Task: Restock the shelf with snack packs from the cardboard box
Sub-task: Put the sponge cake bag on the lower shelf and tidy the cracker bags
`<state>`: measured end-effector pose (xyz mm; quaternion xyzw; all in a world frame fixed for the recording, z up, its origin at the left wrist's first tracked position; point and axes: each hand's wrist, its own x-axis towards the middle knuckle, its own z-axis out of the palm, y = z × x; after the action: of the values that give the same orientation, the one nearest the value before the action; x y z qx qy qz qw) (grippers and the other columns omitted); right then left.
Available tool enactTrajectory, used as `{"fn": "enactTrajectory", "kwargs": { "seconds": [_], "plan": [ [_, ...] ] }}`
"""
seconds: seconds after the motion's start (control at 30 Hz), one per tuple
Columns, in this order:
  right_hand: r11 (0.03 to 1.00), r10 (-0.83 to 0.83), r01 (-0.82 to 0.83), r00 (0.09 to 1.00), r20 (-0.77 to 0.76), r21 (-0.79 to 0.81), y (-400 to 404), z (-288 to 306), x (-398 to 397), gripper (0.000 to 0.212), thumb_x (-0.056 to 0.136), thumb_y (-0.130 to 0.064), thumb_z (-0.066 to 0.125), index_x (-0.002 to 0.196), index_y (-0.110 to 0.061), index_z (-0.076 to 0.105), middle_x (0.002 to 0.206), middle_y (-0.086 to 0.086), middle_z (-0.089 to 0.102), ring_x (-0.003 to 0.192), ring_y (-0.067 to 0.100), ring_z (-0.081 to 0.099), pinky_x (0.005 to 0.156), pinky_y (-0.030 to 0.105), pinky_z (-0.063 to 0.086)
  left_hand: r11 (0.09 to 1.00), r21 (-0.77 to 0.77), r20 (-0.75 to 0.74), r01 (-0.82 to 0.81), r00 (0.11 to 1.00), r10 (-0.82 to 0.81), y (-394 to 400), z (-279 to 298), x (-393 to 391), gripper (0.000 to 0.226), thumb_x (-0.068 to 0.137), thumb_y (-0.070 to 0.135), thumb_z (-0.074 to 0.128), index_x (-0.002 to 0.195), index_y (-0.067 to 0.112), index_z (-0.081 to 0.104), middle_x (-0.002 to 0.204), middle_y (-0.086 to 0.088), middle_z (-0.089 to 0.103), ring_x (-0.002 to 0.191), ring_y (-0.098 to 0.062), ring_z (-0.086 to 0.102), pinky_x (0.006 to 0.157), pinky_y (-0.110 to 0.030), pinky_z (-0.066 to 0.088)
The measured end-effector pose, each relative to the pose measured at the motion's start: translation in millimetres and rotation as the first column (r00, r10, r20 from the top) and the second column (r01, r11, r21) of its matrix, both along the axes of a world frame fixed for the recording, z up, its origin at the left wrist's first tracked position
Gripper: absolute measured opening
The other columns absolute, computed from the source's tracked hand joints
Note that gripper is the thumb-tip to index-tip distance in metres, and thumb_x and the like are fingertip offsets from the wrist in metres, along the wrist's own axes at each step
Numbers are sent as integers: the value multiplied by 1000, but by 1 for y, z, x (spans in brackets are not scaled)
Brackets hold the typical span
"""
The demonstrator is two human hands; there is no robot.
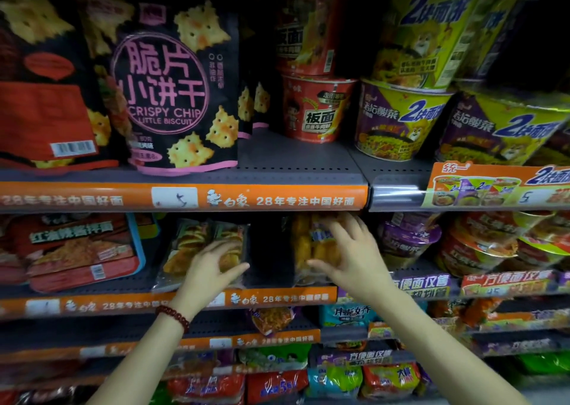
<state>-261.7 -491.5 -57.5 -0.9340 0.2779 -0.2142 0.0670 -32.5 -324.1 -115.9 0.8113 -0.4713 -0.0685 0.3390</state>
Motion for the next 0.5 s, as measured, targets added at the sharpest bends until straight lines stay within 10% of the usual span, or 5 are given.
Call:
{"fn": "enactTrajectory", "kwargs": {
  "seconds": [0.2,0.5],
  "plan": [
    [948,211,-226,973,92,226,67,-24,79,67,85,-49,61,142,-24,37,154,3,26,142,24,21,114,38,26,1000,-13,-23,-22,999,22,53,-1,36,73,72,61,58,131,18,56,140,1,49,128,-11,43,103,-20,29],
    [837,55,-86,996,73,540,104,-82,145,72,85,-52,59,144,-20,33,154,7,25,142,27,24,111,38,31,996,-1,-185,-87,979,85,91,-26,60,67,79,44,71,139,33,44,154,4,27,142,-17,27,111,-36,30]
  ]
}}
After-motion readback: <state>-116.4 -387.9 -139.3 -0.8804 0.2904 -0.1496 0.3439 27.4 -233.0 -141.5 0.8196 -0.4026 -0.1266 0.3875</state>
